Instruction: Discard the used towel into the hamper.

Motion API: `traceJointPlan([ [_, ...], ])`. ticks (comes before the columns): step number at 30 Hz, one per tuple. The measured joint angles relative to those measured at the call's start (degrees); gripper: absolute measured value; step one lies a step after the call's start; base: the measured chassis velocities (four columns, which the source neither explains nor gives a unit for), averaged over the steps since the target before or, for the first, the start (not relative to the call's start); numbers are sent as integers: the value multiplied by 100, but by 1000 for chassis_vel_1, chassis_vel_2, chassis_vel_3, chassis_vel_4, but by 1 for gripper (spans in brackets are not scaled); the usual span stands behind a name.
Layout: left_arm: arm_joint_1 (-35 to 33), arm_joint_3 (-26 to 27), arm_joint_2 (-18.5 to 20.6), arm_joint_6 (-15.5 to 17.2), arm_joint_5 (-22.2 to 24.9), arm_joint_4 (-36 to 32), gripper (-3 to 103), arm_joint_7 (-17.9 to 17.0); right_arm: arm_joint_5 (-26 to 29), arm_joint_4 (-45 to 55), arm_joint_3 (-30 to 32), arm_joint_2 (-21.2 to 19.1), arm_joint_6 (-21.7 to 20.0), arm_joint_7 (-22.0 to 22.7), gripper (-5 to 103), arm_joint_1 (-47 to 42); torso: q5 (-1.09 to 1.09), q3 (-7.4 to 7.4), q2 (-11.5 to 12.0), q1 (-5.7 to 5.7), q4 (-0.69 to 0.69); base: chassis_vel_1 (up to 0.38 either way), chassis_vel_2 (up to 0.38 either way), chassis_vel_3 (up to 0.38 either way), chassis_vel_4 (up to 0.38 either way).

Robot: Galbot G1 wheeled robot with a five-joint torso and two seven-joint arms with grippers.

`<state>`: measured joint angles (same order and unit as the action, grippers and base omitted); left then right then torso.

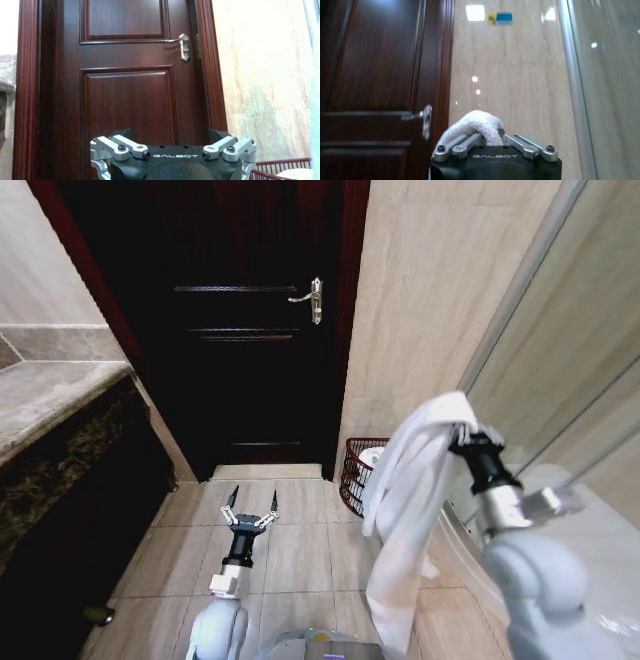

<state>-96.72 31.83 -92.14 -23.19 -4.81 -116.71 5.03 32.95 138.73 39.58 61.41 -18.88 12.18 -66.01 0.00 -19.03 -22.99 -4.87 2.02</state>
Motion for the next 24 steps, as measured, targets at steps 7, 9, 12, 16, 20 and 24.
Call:
traceJointPlan([
  [7,-114,67,1,-82,-68,20,100,-29,710,-958,-167,-909,-120,189,5,1602,5,6,13,4,-1,0,0,0,0],
  [9,-120,49,1,-83,-106,47,100,-41,948,-1355,-216,-1343,-141,196,5,2311,3,8,16,5,7,0,0,0,0],
  [12,-43,-24,0,-61,-139,98,100,-35,1123,-1544,-182,-1713,-162,226,5,2623,-6,11,17,6,-1,0,0,0,0],
  [16,32,-77,0,-79,-156,218,100,19,1397,-2000,-382,-2190,-182,229,5,3326,6,12,21,7,-5,0,0,0,0],
  [20,97,-100,1,-140,-161,341,100,69,1796,-2479,-862,-2529,-323,212,5,4414,3,15,26,9,-2,0,0,0,0],
  [24,105,-80,1,-156,-164,346,100,97,2082,-2940,-1660,-2601,-344,272,5,5532,-4,19,26,11,-2,0,0,0,0],
])
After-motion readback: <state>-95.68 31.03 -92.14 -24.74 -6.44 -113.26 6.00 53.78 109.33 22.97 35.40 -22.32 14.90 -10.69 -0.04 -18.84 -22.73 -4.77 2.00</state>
